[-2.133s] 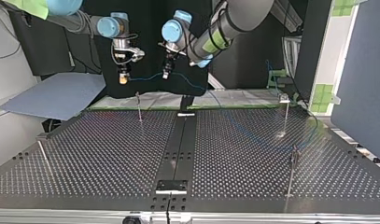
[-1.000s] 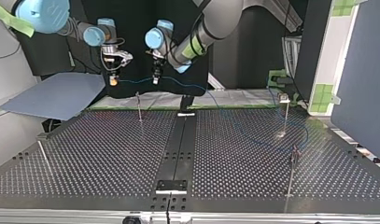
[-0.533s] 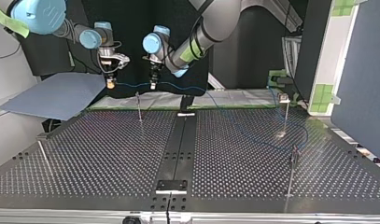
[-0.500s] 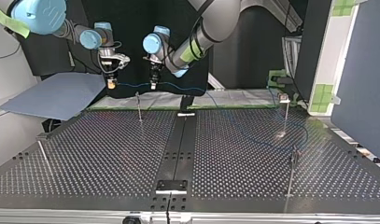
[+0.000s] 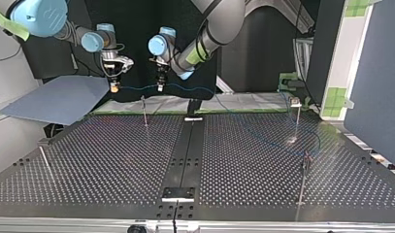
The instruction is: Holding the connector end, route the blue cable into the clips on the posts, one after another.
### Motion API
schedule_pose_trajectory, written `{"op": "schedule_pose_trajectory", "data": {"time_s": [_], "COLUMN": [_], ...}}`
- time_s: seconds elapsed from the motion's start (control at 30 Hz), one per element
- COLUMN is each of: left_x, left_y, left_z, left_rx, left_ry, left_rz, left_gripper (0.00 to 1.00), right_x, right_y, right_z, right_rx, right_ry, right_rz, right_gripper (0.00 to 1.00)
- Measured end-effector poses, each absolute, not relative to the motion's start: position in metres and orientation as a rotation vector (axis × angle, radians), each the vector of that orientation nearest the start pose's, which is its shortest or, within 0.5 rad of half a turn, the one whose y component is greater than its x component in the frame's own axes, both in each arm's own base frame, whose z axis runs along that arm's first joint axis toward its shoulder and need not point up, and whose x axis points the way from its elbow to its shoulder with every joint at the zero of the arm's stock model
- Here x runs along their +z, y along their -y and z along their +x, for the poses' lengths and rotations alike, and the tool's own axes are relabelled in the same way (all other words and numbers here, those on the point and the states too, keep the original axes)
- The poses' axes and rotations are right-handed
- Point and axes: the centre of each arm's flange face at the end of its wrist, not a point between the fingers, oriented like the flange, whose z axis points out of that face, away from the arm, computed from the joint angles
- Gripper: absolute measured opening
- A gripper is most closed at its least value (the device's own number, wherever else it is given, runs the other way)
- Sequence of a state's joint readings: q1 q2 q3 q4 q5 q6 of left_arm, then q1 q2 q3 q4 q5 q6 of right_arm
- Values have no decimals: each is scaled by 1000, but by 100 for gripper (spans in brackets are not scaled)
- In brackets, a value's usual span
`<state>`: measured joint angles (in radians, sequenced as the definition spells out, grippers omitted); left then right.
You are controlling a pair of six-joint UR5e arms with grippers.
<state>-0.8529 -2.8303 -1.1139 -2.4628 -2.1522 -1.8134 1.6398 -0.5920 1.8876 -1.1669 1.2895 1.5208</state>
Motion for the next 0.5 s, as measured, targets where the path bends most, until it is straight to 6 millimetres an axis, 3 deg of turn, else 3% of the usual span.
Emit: {"op": "schedule_pose_trajectory", "data": {"time_s": [0.5], "left_x": [-76], "left_y": [634], "left_z": [447], "left_rx": [-359], "left_ry": [-1655], "left_rz": [75], "left_gripper": [0], "right_x": [-84], "right_y": [547], "right_z": [193], "right_rx": [1421], "right_ry": [1087], "right_rz": [1543], "right_gripper": [0]}}
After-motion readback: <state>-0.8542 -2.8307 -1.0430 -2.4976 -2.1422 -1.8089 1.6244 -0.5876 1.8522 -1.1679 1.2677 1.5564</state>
